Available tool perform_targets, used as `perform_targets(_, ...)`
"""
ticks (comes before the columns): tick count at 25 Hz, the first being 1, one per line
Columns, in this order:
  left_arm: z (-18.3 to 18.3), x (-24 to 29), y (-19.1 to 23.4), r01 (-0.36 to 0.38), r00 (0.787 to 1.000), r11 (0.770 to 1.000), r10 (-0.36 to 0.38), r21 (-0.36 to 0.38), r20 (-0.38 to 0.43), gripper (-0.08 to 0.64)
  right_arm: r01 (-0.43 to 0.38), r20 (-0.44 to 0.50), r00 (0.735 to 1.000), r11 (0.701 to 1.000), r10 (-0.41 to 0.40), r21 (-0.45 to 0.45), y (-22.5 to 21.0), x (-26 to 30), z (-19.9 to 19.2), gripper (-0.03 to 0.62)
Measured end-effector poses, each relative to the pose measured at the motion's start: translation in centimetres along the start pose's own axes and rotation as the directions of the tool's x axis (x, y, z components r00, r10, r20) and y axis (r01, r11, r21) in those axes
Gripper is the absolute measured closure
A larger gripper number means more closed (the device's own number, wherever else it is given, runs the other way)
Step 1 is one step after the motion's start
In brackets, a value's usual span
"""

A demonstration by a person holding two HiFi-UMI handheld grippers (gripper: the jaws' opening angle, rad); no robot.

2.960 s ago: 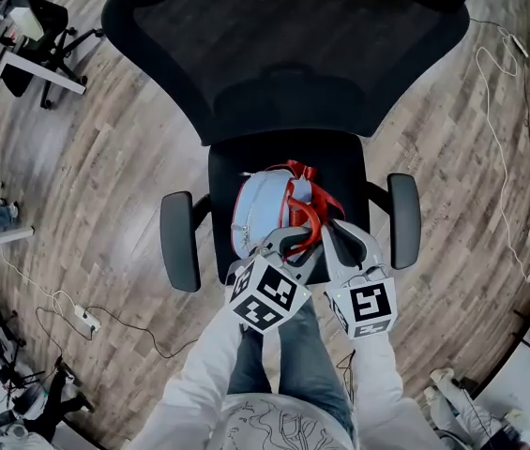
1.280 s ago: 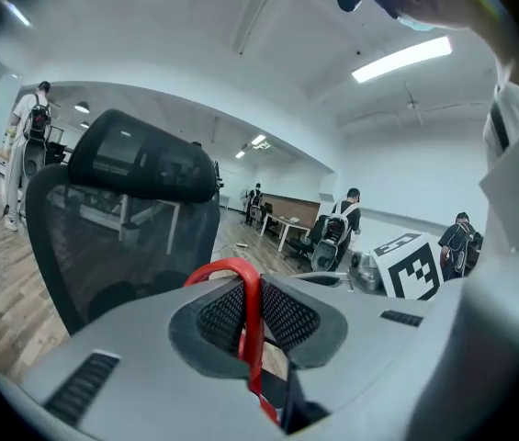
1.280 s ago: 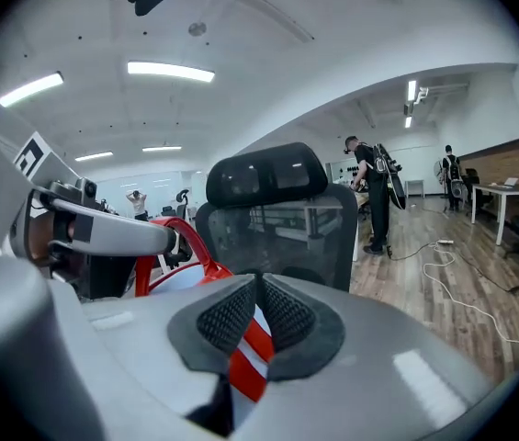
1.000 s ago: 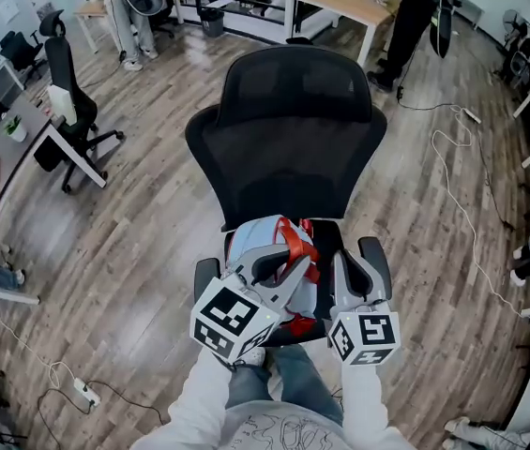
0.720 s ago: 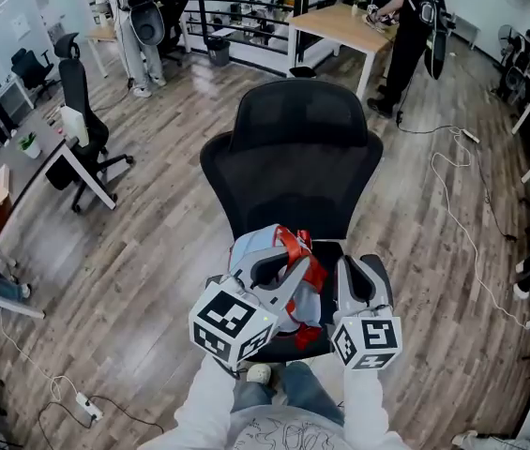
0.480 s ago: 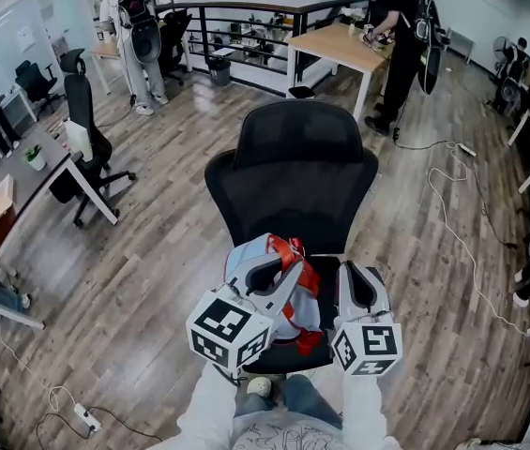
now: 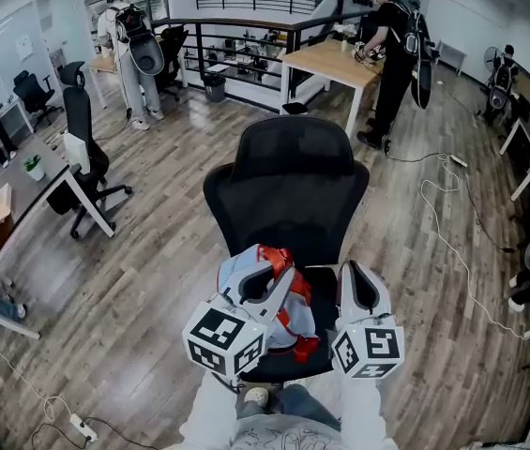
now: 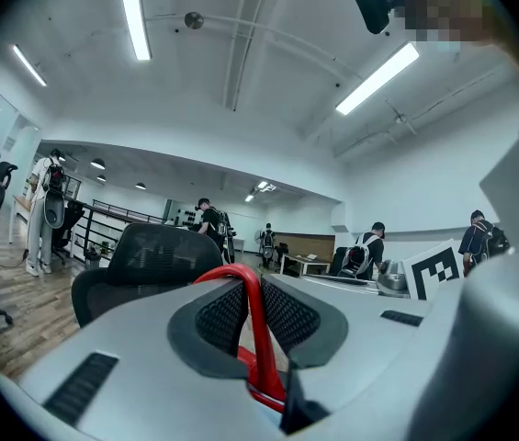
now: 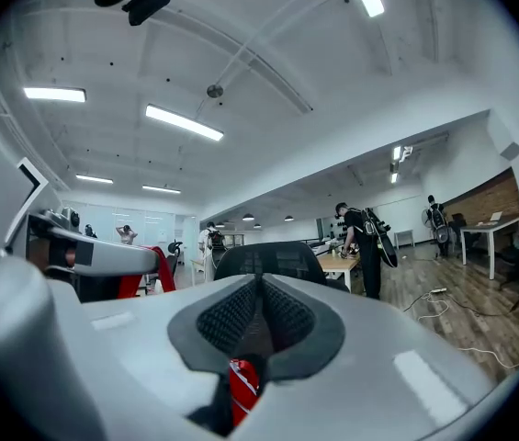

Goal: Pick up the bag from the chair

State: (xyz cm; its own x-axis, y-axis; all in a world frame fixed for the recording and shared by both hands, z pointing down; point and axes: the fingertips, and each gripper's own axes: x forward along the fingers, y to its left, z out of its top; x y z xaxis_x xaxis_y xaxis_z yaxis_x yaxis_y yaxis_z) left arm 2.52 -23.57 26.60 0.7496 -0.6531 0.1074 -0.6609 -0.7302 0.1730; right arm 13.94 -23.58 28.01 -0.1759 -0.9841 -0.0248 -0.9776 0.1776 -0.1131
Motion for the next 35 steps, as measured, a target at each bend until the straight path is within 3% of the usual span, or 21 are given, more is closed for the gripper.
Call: perform_targets(35, -0.3, 0.6, 1.0, -0.008, 1.000, 1.000, 0.008, -0.007, 0.002, 0.511, 0.112, -0.002, 0.994, 0.994, -0.112, -0.002, -3.8, -0.1, 0.1, 0.581)
